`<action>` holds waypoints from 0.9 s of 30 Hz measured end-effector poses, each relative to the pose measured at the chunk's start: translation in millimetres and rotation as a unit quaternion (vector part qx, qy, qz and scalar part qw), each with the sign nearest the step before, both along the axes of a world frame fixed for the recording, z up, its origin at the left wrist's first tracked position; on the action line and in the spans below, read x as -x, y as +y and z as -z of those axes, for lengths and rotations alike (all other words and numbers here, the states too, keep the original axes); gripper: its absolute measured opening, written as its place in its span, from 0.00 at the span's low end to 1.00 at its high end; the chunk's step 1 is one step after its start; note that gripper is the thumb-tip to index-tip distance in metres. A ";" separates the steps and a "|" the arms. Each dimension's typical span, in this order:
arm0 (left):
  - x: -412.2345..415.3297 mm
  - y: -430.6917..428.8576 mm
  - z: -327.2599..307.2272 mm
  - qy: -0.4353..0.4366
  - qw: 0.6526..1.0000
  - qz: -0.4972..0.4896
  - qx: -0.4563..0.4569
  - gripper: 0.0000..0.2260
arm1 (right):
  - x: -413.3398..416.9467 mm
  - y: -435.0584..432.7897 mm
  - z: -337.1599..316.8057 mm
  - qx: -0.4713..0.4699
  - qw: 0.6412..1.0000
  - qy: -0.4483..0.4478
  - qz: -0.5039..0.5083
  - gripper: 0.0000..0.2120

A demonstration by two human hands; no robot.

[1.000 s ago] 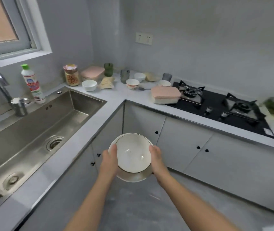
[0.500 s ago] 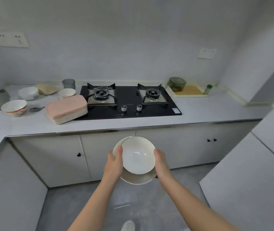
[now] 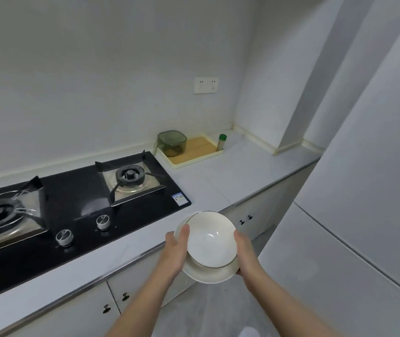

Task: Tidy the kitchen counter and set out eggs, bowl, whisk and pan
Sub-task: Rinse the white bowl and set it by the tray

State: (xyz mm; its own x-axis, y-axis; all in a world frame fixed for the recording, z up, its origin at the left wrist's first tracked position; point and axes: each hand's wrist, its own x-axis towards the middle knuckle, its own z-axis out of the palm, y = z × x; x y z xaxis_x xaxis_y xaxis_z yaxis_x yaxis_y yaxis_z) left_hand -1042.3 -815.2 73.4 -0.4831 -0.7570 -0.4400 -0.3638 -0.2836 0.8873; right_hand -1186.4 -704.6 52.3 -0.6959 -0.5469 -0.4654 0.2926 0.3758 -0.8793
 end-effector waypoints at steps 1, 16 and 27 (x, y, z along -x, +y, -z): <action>17.6 -6.9 1.1 -0.003 1.000 0.013 -0.006 0.36 | 18.2 -5.3 4.7 -0.004 1.000 -0.003 0.006 0.21; 267.8 -117.0 29.1 -0.025 0.993 0.016 -0.113 0.29 | 282.2 -106.7 37.9 -0.051 0.998 0.000 -0.032 0.33; 414.6 -231.2 74.9 -0.072 0.994 0.054 -0.065 0.21 | 402.3 -197.8 64.6 -0.112 0.993 0.027 0.008 0.34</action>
